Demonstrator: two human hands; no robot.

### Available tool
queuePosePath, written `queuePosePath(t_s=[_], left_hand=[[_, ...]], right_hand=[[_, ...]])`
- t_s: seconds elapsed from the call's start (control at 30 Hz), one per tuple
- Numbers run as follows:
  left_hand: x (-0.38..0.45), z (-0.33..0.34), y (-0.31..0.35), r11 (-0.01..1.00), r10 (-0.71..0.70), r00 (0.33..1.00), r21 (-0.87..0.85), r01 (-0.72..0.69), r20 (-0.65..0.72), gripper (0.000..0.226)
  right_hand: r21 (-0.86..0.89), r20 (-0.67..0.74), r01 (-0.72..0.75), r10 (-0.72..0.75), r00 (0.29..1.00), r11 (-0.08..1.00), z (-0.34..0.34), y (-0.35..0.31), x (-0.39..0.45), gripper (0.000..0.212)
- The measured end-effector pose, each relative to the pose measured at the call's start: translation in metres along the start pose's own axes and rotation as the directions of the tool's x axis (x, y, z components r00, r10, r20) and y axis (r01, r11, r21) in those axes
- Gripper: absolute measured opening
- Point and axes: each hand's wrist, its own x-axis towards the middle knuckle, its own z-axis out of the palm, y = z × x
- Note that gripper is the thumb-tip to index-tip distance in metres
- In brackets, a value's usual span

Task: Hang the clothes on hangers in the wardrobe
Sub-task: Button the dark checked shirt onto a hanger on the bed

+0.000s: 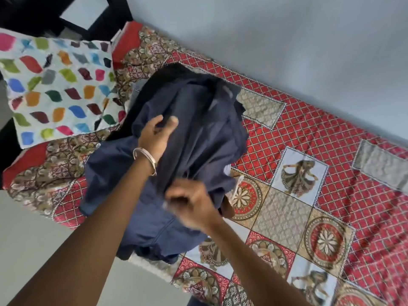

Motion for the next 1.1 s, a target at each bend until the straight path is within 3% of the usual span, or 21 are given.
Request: queuePosePath(t_s=[0.07,0.13,0.2,0.23,0.27,0.3,0.37,0.4,0.43,0.47,0.53,0.6,0.67,0.7,0.73,0.8,0.83,0.9,1.0,1.03,1.1], left_hand=[[0.000,0.005,0.008,0.977,-0.025,0.995,0.214,0.004,0.096,0.091],[-0.008,0.007,0.006,0.895,-0.088,0.976,0.446,-0.010,0.198,0.091],[-0.016,0.008,-0.004,0.829,-0.138,0.963,0.560,-0.016,0.231,0.068],[-0.022,0.008,-0.010,0.848,-0.149,0.961,0.531,0.004,0.232,0.053],[-0.029,0.007,-0.014,0.891,-0.176,0.956,0.450,0.054,0.234,0.039],[-0.032,0.005,-0.019,0.931,-0.202,0.950,0.348,0.111,0.237,0.025],[-0.037,0.000,-0.020,0.967,-0.215,0.951,0.182,0.177,0.221,0.015],[-0.039,-0.005,-0.017,0.971,-0.231,0.948,0.116,0.210,0.219,0.016],[-0.044,-0.007,-0.017,0.970,-0.243,0.946,0.074,0.232,0.215,0.016],[-0.049,-0.009,-0.017,0.967,-0.253,0.941,0.040,0.250,0.224,0.015],[-0.061,-0.015,-0.022,0.955,-0.281,0.916,-0.007,0.295,0.287,0.012],[-0.068,-0.020,-0.023,0.942,-0.328,0.879,0.044,0.334,0.345,0.008],[-0.062,-0.019,-0.024,0.912,-0.384,0.858,0.286,0.294,0.340,0.025],[-0.061,-0.017,-0.019,0.841,-0.394,0.871,0.497,0.213,0.293,0.035],[-0.061,-0.013,-0.014,0.701,-0.346,0.914,0.706,0.100,0.214,0.045],[-0.060,-0.005,-0.002,0.389,-0.053,0.985,0.912,-0.131,0.165,0.072],[-0.059,-0.002,0.009,0.293,0.122,0.966,0.921,-0.256,0.229,0.086],[-0.054,0.006,0.030,0.123,0.362,0.803,0.830,-0.545,0.473,0.100],[-0.061,0.025,0.068,-0.121,0.233,0.621,0.656,-0.745,0.749,0.087],[-0.063,0.033,0.075,-0.133,0.166,0.601,0.621,-0.772,0.782,0.071],[-0.059,0.037,0.085,-0.022,0.166,0.599,0.610,-0.792,0.784,0.040]], right_hand=[[-0.052,0.440,0.064,-0.034,0.897,0.997,0.008,-0.020,-0.024,0.009],[-0.113,0.727,-0.012,0.091,0.681,0.994,0.009,-0.033,-0.036,0.019],[-0.256,0.849,-0.112,0.279,0.448,0.960,-0.001,-0.032,-0.038,0.025],[-0.333,0.846,-0.142,0.362,0.392,0.932,-0.013,-0.026,-0.038,0.027],[-0.403,0.795,-0.181,0.441,0.417,0.897,-0.025,-0.018,-0.035,0.028],[-0.468,0.690,-0.228,0.514,0.510,0.854,-0.037,-0.007,-0.027,0.031],[-0.520,0.249,-0.413,0.595,0.764,0.748,-0.065,0.013,-0.009,0.036],[-0.439,-0.050,-0.543,0.584,0.810,0.716,-0.077,0.022,0.003,0.032],[-0.291,-0.298,-0.636,0.564,0.770,0.715,-0.088,0.029,0.012,0.031],[-0.155,-0.431,-0.674,0.564,0.704,0.722,-0.098,0.036,0.019,0.044],[0.045,-0.391,-0.747,0.700,0.597,0.663,-0.108,0.050,0.030,0.086],[0.192,-0.290,-0.774,0.789,0.542,0.603,-0.108,0.059,0.037,0.093],[0.232,-0.170,-0.742,0.778,0.605,0.628,-0.103,0.055,0.040,0.050],[0.166,-0.144,-0.725,0.744,0.652,0.668,-0.098,0.052,0.039,0.024],[0.081,-0.143,-0.695,0.699,0.701,0.714,-0.093,0.049,0.035,0.007],[-0.065,-0.130,-0.611,0.600,0.789,0.789,-0.087,0.042,0.025,0.011],[-0.097,-0.104,-0.555,0.546,0.831,0.826,-0.087,0.037,0.023,0.016],[-0.117,0.036,-0.404,0.410,0.911,0.907,-0.101,0.015,0.021,0.032],[-0.176,0.223,-0.254,0.290,0.931,0.951,-0.133,-0.031,0.014,0.041],[-0.201,0.240,-0.227,0.272,0.932,0.953,-0.146,-0.046,0.011,0.043],[-0.221,0.217,-0.212,0.261,0.941,0.952,-0.171,-0.071,0.008,0.048]])
